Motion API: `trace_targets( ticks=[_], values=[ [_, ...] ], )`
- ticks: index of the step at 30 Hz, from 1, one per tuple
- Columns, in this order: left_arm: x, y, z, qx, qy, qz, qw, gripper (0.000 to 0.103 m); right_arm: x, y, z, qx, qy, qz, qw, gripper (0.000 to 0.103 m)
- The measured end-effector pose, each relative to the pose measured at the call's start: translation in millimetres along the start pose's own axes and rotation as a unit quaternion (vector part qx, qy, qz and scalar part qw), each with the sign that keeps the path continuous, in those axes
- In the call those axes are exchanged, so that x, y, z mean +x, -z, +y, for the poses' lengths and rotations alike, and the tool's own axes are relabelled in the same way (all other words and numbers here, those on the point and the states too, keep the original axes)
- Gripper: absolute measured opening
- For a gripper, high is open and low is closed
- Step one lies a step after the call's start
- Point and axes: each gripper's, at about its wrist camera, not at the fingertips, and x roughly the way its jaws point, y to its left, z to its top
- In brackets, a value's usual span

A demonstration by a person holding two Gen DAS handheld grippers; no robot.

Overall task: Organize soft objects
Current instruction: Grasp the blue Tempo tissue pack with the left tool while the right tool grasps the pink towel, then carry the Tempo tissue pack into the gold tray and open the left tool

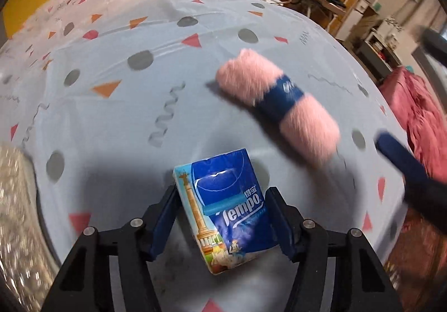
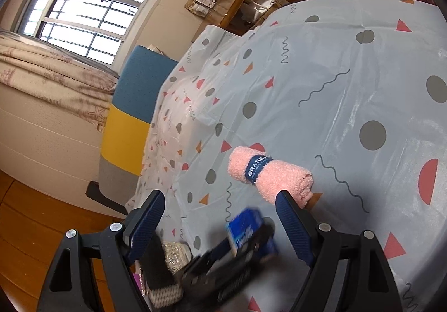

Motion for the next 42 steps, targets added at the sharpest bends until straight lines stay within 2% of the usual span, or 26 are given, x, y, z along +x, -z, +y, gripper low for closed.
trace_targets(
  ticks=[3, 5, 8, 10, 11, 14, 15, 17, 18, 19, 20, 21, 23, 24, 26, 30, 32, 38, 42],
  values=[
    [-7.7, 22.3, 3.1, 0.009, -0.003, -0.006, 0.9999, 0.064, 3.3, 0.1, -0.8, -0.001, 0.018, 0.006, 1.0, 0.083],
    [-12.3, 33.6, 4.1, 0.022, -0.007, -0.011, 0.9997, 0.063, 9.5, 1.0, 3.5, -0.017, 0.047, 0.018, 0.999, 0.083],
    [-17.3, 53.9, 3.2, 0.06, -0.025, -0.031, 0.9974, 0.063, 21.9, 0.8, 21.0, -0.085, 0.126, 0.034, 0.988, 0.083],
    [-19.8, 62.9, 3.6, 0.069, -0.027, -0.045, 0.9962, 0.063, 28.2, -1.5, 32.7, -0.132, 0.153, 0.04, 0.979, 0.083],
    [-20.2, 64.4, 4.4, 0.068, -0.026, -0.048, 0.9962, 0.063, 34.7, -3.1, 40.7, -0.164, 0.17, 0.048, 0.971, 0.083],
    [-23.5, 72.6, 9.8, 0.065, -0.025, -0.056, 0.996, 0.062, 65.8, -4.5, 58.3, -0.257, 0.225, 0.089, 0.936, 0.083],
    [-23.6, 74.0, 9.3, 0.066, -0.025, -0.06, 0.9957, 0.062, 82.4, -3.7, 58.8, -0.281, 0.249, 0.11, 0.92, 0.083],
    [-24.2, 76.0, 8.3, 0.07, -0.025, -0.068, 0.9949, 0.062, 104.0, -1.2, 52.8, -0.301, 0.275, 0.141, 0.902, 0.081],
    [-24.8, 78.5, 9.4, 0.071, -0.023, -0.074, 0.9944, 0.062, 116.3, 1.0, 44.7, -0.303, 0.293, 0.152, 0.894, 0.075],
    [-27.1, 80.2, 9.6, 0.072, -0.022, -0.078, 0.9941, 0.062, 121.0, 2.6, 39.5, -0.304, 0.303, 0.156, 0.89, 0.054],
    [-27.1, 81.0, 11.4, 0.073, -0.021, -0.082, 0.9937, 0.062, 126.4, 5.0, 32.8, -0.312, 0.33, 0.154, 0.878, 0.044],
    [-27.3, 82.6, 12.0, 0.073, -0.02, -0.088, 0.9932, 0.062, 127.1, 5.9, 30.8, -0.318, 0.336, 0.152, 0.874, 0.043],
    [-26.2, 82.5, 10.5, 0.074, -0.022, -0.096, 0.9924, 0.062, 125.3, 6.4, 28.1, -0.32, 0.328, 0.149, 0.876, 0.039],
    [-26.7, 84.2, 10.1, 0.075, -0.023, -0.1, 0.9919, 0.062, 126.5, 8.4, 25.7, -0.326, 0.329, 0.151, 0.873, 0.039],
    [-30.6, 86.8, 10.8, 0.07, -0.024, -0.102, 0.9921, 0.055, 127.8, 12.9, 22.8, -0.342, 0.336, 0.151, 0.865, 0.039],
    [-37.1, 80.1, 10.2, 0.065, -0.014, -0.078, 0.9947, 0.052, 121.4, 8.6, 14.7, -0.324, 0.322, 0.151, 0.876, 0.039],
    [-42.8, 74.7, 9.4, 0.068, -0.011, -0.083, 0.9942, 0.052, 117.9, 8.6, 11.5, -0.327, 0.319, 0.148, 0.877, 0.039],
    [-86.6, 47.1, 15.6, 0.027, 0.016, -0.123, 0.9919, 0.052, 115.6, 21.6, 17.5, -0.37, 0.326, 0.138, 0.859, 0.039],
    [-132.3, 22.9, 34.0, -0.008, 0.021, -0.167, 0.9857, 0.052, 113.1, 28.6, 19.1, -0.39, 0.332, 0.132, 0.849, 0.039]
  ],
)
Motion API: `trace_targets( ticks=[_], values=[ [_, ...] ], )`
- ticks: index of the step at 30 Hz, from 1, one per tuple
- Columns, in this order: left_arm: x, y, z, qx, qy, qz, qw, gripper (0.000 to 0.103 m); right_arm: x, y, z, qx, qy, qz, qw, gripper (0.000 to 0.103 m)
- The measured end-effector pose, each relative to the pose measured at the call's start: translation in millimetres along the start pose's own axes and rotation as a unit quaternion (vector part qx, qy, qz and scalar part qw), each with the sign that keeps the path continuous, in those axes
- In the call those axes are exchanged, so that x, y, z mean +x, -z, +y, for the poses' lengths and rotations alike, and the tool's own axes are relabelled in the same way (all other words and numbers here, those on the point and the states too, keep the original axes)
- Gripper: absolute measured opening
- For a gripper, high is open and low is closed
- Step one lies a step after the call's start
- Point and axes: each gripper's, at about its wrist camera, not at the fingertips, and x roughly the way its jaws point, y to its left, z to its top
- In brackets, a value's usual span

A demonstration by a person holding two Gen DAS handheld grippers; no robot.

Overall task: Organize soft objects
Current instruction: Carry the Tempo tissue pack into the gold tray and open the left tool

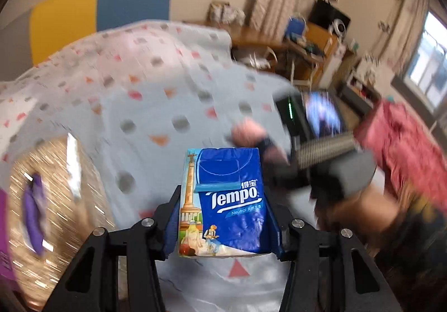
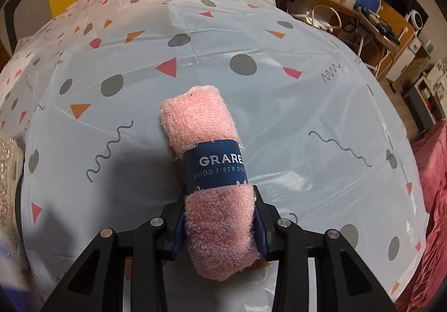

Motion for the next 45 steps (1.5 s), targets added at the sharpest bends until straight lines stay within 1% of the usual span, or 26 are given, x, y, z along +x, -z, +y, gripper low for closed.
trace_targets(
  ticks=[2, 6, 10, 13, 15, 19, 24, 27, 29, 30, 33, 36, 39, 42, 45],
  values=[
    [-16.2, -15.0, 13.7, -0.021, -0.005, -0.019, 0.9996, 0.052, -0.3, -0.2, 7.6, -0.005, 0.004, -0.002, 1.0, 0.039],
    [-59.5, -37.8, 57.8, -0.063, -0.036, -0.065, 0.9952, 0.052, -3.0, -1.5, 20.3, -0.025, 0.02, -0.011, 0.999, 0.039],
    [-98.5, -39.5, 100.5, -0.096, -0.07, -0.099, 0.9879, 0.052, -2.9, -3.0, 25.8, -0.028, 0.025, -0.011, 0.999, 0.039],
    [-126.3, -29.5, 134.3, -0.123, -0.098, -0.116, 0.9806, 0.052, -3.2, -2.6, 24.3, -0.023, 0.02, -0.008, 0.999, 0.039],
    [-144.9, -17.1, 151.0, -0.133, -0.116, -0.127, 0.9761, 0.052, -4.2, -1.5, 27.5, -0.032, 0.027, -0.011, 0.999, 0.039],
    [-173.7, 13.3, 184.1, -0.165, -0.135, -0.134, 0.9677, 0.052, -4.0, -0.1, 33.3, -0.052, 0.043, -0.02, 0.998, 0.038],
    [-212.8, 61.5, 222.0, -0.216, -0.161, -0.147, 0.9517, 0.052, -6.1, 0.9, 34.5, -0.051, 0.043, -0.022, 0.998, 0.038],
    [-238.4, 94.3, 243.5, -0.241, -0.183, -0.148, 0.9414, 0.052, -9.0, 5.0, 41.8, -0.066, 0.054, -0.026, 0.996, 0.038],
    [-253.4, 117.2, 260.2, -0.265, -0.202, -0.147, 0.9311, 0.052, -7.6, 4.5, 42.2, -0.07, 0.054, -0.026, 0.996, 0.037],
    [-265.2, 134.2, 271.6, -0.283, -0.216, -0.147, 0.9228, 0.052, -7.9, 4.9, 42.8, -0.071, 0.054, -0.026, 0.996, 0.037],
    [-291.9, 174.4, 293.9, -0.321, -0.248, -0.144, 0.9027, 0.052, -8.4, 4.5, 43.3, -0.072, 0.054, -0.025, 0.996, 0.036],
    [-308.7, 210.8, 305.0, -0.347, -0.269, -0.135, 0.8883, 0.052, -8.1, 4.6, 45.1, -0.079, 0.061, -0.025, 0.995, 0.035],
    [-311.3, 238.7, 305.2, -0.362, -0.27, -0.12, 0.8842, 0.052, -7.7, 5.2, 48.3, -0.091, 0.07, -0.028, 0.993, 0.035],
    [-303.6, 256.0, 299.2, -0.368, -0.26, -0.108, 0.8862, 0.052, -8.5, 6.7, 49.7, -0.093, 0.073, -0.03, 0.993, 0.035],
    [-285.7, 262.2, 296.8, -0.376, -0.248, -0.092, 0.8882, 0.052, -8.9, 7.0, 50.2, -0.092, 0.076, -0.03, 0.992, 0.035]
  ],
)
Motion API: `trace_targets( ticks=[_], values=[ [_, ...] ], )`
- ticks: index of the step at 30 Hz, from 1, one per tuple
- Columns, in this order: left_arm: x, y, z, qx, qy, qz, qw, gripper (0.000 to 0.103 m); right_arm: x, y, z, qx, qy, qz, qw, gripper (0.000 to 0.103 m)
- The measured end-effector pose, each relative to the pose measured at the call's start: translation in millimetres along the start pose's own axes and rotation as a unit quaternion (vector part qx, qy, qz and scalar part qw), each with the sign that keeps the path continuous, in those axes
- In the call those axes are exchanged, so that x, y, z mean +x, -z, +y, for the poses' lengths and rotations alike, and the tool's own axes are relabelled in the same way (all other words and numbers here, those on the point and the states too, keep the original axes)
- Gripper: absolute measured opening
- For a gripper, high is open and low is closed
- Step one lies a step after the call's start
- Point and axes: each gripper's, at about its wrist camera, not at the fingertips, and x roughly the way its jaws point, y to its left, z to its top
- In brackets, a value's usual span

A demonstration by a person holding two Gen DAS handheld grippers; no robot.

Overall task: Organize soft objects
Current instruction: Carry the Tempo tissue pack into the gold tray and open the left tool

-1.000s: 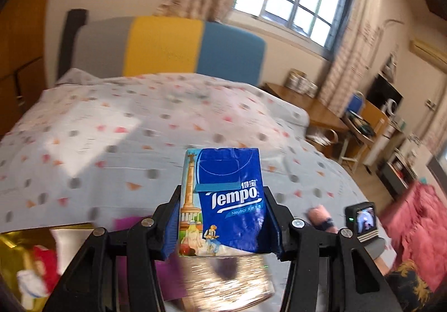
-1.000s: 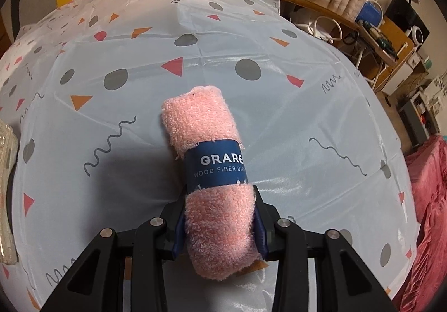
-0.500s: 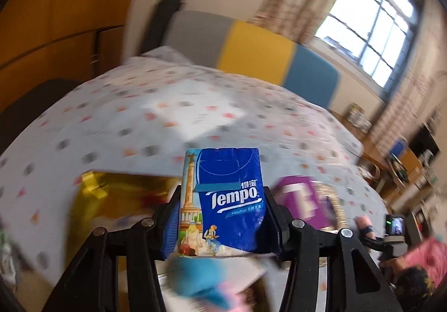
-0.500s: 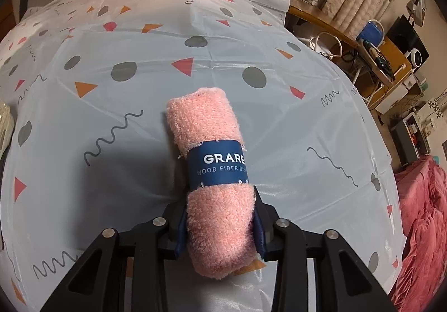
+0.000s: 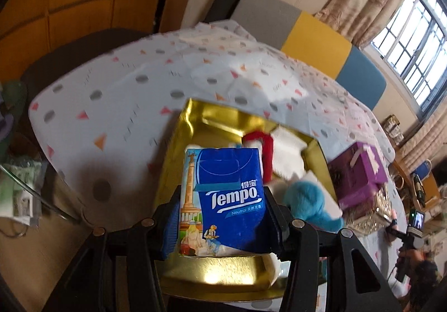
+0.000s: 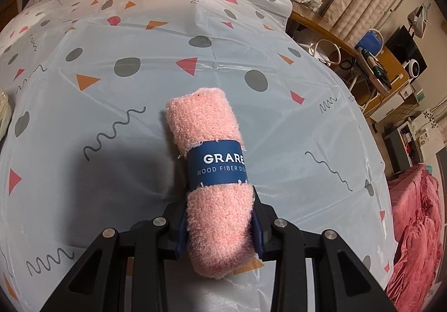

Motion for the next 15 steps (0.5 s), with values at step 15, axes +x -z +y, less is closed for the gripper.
trace_targets(
  ticks=[15],
  values=[
    [42.7, 22.9, -11.3, 0.02, -0.041, 0.038, 0.9982, 0.071, -1.0, 0.3, 0.7, 0.003, -0.001, 0.002, 1.0, 0.035]
  ],
)
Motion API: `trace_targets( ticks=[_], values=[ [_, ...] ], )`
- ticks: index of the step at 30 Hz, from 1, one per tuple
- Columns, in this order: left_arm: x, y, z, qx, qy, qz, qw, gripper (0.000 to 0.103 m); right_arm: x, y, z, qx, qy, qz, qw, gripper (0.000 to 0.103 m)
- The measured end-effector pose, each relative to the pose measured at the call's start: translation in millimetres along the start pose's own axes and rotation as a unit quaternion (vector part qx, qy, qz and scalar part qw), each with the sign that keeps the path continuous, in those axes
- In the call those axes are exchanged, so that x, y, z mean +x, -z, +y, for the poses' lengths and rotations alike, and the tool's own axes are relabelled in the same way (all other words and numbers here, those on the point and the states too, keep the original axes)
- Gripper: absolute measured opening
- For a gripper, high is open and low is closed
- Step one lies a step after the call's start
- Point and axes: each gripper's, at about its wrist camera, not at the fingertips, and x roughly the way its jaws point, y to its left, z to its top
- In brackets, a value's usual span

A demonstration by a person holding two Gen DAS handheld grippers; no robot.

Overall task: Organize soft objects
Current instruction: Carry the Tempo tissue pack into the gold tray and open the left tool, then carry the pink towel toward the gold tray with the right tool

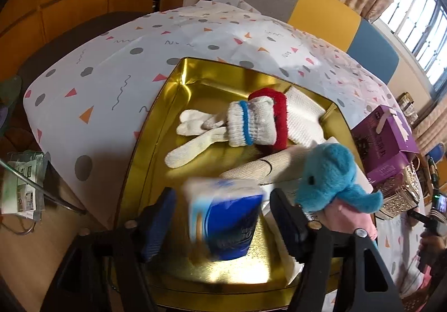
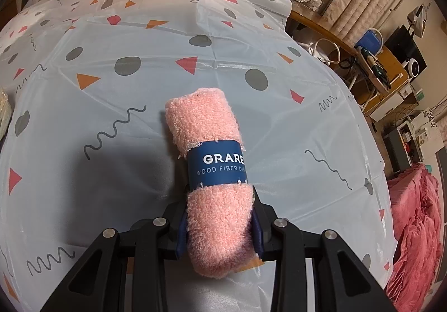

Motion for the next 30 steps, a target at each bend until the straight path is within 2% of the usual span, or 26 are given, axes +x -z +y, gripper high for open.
trace_targets(
  ticks=[2, 4, 8, 12, 22, 30],
  values=[
    [-1.1, -1.2, 0.5, 0.002, -0.007, -0.005, 1.0, 0.071, 0.0, 0.0, 0.2, 0.0, 0.0, 0.0, 1.0, 0.035],
    [-6.3, -1.8, -4.6, 0.02, -0.026, -0.021, 0.9992, 0.071, 0.5, 0.0, 0.2, -0.001, 0.001, 0.0, 1.0, 0.035],
    [-21.6, -5.5, -16.5, 0.049, -0.04, -0.058, 0.9963, 0.071, 0.3, 0.2, 0.4, -0.001, 0.001, -0.001, 1.0, 0.035],
    [-39.2, -10.8, -29.2, 0.072, -0.034, -0.09, 0.9928, 0.079, 0.0, 0.3, 0.9, -0.004, 0.003, -0.001, 1.0, 0.035],
    [-48.9, -10.6, -59.9, 0.104, -0.017, -0.097, 0.9896, 0.079, -0.2, -0.8, -0.2, 0.003, -0.001, 0.002, 1.0, 0.035],
    [-42.8, -0.7, -79.8, 0.138, -0.009, -0.085, 0.9867, 0.081, 2.5, -3.1, -6.6, 0.017, -0.013, 0.007, 1.0, 0.035]
  ],
)
